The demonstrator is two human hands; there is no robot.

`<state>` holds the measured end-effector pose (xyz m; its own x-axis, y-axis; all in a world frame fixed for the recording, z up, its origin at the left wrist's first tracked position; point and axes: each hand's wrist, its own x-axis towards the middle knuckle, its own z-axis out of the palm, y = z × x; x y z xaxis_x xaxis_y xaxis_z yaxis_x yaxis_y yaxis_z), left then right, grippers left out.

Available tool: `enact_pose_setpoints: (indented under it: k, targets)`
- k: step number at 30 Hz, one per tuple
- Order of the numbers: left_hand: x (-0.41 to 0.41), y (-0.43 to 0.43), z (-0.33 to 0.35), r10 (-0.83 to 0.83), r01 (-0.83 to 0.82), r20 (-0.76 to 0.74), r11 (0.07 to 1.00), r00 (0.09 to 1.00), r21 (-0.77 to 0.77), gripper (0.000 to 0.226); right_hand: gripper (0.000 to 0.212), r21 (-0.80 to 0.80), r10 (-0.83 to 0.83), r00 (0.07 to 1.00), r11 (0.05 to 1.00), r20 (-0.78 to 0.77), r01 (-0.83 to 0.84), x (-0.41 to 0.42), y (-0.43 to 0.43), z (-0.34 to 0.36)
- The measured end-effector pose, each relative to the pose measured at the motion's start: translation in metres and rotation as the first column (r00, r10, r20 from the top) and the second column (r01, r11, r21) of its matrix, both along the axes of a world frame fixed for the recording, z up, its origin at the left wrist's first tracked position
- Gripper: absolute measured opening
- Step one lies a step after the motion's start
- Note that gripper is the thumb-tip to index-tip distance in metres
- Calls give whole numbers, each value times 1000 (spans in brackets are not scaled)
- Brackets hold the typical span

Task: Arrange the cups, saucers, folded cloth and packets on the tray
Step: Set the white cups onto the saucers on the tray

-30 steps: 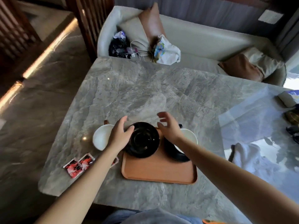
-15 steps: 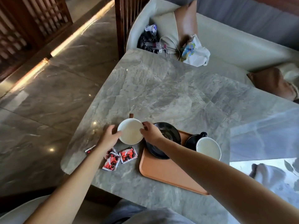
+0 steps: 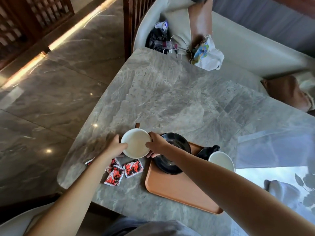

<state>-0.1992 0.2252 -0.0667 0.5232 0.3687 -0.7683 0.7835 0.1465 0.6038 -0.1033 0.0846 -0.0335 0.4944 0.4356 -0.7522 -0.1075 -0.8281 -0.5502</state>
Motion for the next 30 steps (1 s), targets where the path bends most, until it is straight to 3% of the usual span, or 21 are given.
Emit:
enact_pose_setpoints:
  k: [5, 10, 15, 19, 25, 30]
  targets:
    - [-4, -1, 22, -91, 92, -16, 988, 996, 123, 64, 37, 134, -142, 987, 979, -73, 151, -8, -11, 6]
    - [7, -19, 40, -141, 132, 98, 987, 985, 86, 40, 39, 207, -308, 944, 922, -120, 328, -12, -43, 17]
    - [20, -63, 40, -217, 211, 182, 976, 959, 53, 32, 35, 143, -416, 905, 894, -85, 425, -8, -85, 21]
    - [25, -92, 34, -265, 266, 155, 964, 952, 11, 34, 33, 103, -441, 896, 891, -40, 443, -5, -113, 19]
    - [33, -106, 24, -327, 322, 155, 945, 932, 58, 30, 26, 147, -502, 864, 852, -48, 503, -2, -129, 8]
    - [37, -109, 20, -358, 345, 137, 932, 924, 113, 27, 33, 147, -547, 833, 820, -80, 553, -5, -132, -1]
